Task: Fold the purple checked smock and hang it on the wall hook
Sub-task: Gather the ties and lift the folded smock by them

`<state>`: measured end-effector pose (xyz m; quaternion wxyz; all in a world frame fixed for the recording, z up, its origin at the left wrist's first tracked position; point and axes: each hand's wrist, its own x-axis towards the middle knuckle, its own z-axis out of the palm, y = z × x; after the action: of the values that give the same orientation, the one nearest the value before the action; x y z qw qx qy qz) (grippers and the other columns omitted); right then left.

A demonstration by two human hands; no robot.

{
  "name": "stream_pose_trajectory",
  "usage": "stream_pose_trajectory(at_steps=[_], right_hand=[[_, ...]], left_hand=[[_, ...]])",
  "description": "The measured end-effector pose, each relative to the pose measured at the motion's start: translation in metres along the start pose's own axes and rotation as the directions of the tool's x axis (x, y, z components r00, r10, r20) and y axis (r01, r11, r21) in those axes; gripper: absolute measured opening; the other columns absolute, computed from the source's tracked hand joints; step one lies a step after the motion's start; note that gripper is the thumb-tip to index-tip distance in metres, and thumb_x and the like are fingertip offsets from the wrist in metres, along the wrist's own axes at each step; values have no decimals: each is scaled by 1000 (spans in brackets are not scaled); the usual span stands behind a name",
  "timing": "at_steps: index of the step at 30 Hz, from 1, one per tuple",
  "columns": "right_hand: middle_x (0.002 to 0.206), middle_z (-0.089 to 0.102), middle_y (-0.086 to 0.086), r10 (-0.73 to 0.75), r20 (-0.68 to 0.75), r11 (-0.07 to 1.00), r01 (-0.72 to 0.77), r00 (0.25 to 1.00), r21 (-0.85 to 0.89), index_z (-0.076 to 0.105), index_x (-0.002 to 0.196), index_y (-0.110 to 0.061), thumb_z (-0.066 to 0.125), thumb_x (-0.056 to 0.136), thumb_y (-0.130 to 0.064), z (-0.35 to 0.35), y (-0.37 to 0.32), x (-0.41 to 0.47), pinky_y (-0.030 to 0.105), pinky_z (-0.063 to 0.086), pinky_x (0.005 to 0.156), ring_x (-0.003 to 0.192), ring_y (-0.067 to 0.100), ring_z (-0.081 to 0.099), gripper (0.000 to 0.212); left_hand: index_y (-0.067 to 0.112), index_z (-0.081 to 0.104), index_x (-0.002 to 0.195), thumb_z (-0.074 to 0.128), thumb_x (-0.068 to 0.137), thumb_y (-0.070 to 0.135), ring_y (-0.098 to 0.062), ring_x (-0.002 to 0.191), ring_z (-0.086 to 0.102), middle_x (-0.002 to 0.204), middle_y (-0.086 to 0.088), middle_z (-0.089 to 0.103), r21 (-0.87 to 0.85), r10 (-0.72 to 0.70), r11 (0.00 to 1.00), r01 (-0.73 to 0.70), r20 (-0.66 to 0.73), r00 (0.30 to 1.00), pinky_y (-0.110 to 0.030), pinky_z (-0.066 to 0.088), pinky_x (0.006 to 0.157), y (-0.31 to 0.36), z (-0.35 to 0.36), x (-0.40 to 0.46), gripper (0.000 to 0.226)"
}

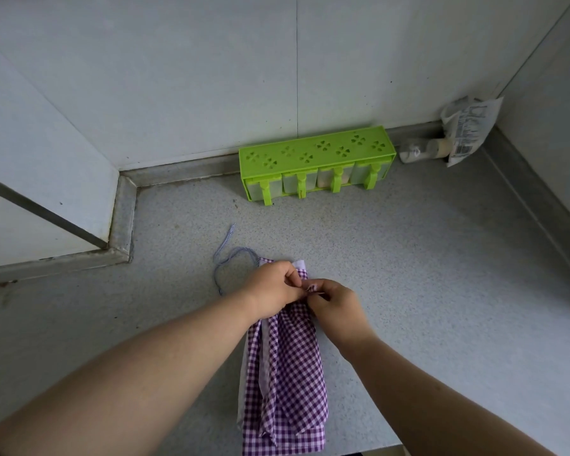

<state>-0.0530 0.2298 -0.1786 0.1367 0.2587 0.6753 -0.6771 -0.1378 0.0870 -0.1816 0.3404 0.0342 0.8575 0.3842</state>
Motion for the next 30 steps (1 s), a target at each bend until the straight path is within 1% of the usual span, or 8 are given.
stream_pose_trajectory(at_steps=[2,4,7,11,15,22,25,30], right_hand=[[91,78,-6,-64,10,990,65,998,-126,78,102,-30,64,100,-19,-1,3,1,22,59,73,80,4,72,18],[92,78,-11,-66,0,985,65,998,-159,78,100,-32,64,101,-26,0,5,5,22,60,76,85,3,73,15],[93,78,-12,-69,-25,989,65,997,-135,79,97,-31,63,102,-22,4,5,7,15,56,70,86,1,72,19],[93,73,-13,-106,-41,953,90,993,-291,71,96,-33,63,101,-24,3,5,9,10,50,64,83,2,69,13],[104,64,-10,-176,47,869,178,983,-462,68,96,-30,60,102,-22,-2,4,14,15,45,76,92,5,62,14],[102,60,-11,-299,273,623,404,914,-670,71,101,-24,63,99,-17,-20,1,17,10,42,79,91,2,58,12],[95,63,-8,-274,283,561,392,919,-729,72,101,-20,63,98,-19,-20,-4,18,9,39,70,86,6,58,9],[83,61,-13,-238,112,579,234,965,-781,64,90,-26,68,87,-21,-15,-4,19,14,39,60,74,7,57,7]], left_hand=[[27,64,82,82,87,18,-12,79,65,87,4,72,24,9,1000,-8,-19,1000,-28,49,72,0,0,0,21],[26,64,83,81,88,17,-10,77,64,87,3,72,35,18,999,-17,-11,1000,-26,48,69,-1,0,0,20],[27,63,83,84,86,17,-10,80,65,88,4,73,62,29,998,-31,27,999,-26,50,73,-1,-4,-2,23],[27,61,84,84,87,17,-9,81,64,96,0,74,128,40,991,-45,41,998,-24,47,71,2,-7,-4,25],[29,58,87,81,90,22,-10,84,63,95,6,70,162,43,986,-49,44,998,-25,46,72,4,-8,-5,24],[34,53,86,72,97,26,-9,86,62,94,12,65,242,96,965,-97,15,995,-25,46,74,4,-2,-7,23],[33,52,82,68,98,22,-11,87,63,90,13,64,303,130,945,-122,-5,992,-30,50,78,6,0,-9,24],[28,55,93,58,101,16,-15,92,64,94,11,62,407,226,888,-213,16,974,-31,49,80,13,6,-18,15]])
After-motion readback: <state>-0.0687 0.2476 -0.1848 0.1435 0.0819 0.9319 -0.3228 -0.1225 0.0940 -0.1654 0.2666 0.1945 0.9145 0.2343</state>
